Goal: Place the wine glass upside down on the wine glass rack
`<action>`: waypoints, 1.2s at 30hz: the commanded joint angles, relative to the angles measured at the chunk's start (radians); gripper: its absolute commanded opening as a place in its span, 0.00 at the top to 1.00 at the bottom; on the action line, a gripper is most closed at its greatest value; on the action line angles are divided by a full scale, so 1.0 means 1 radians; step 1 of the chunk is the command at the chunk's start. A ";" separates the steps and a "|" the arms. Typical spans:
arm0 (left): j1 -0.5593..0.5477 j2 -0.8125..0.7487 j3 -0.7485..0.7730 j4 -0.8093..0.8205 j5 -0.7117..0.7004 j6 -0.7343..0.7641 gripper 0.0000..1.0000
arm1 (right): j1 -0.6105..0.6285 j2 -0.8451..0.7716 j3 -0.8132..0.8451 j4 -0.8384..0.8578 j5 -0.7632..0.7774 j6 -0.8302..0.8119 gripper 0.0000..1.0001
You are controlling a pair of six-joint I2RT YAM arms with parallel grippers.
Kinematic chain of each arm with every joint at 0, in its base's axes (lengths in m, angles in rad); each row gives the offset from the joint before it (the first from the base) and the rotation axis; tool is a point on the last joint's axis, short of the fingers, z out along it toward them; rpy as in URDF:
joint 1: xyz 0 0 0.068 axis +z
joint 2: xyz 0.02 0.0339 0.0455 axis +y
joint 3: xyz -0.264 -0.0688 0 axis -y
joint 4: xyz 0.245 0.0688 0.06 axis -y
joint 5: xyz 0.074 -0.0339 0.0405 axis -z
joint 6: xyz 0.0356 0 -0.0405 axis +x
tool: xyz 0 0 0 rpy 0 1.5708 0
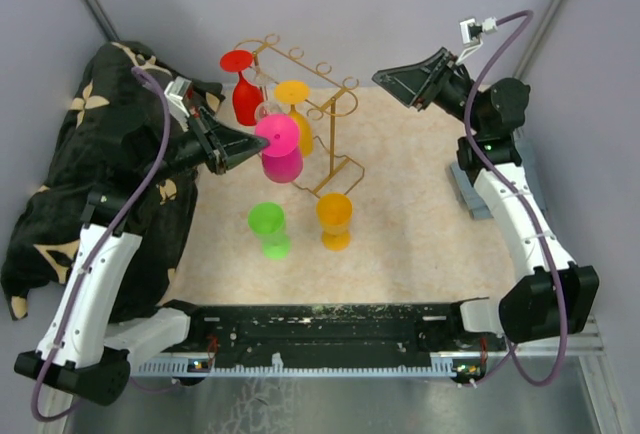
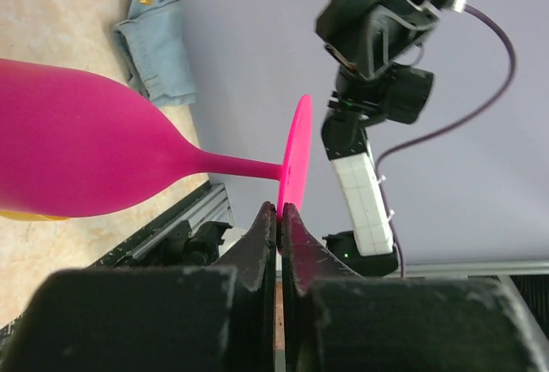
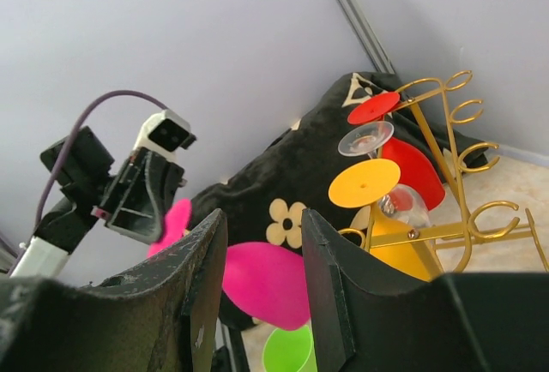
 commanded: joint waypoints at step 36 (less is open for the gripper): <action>-0.026 0.350 0.069 0.233 -0.050 0.022 1.00 | -0.010 -0.133 -0.024 -0.175 0.047 -0.140 0.59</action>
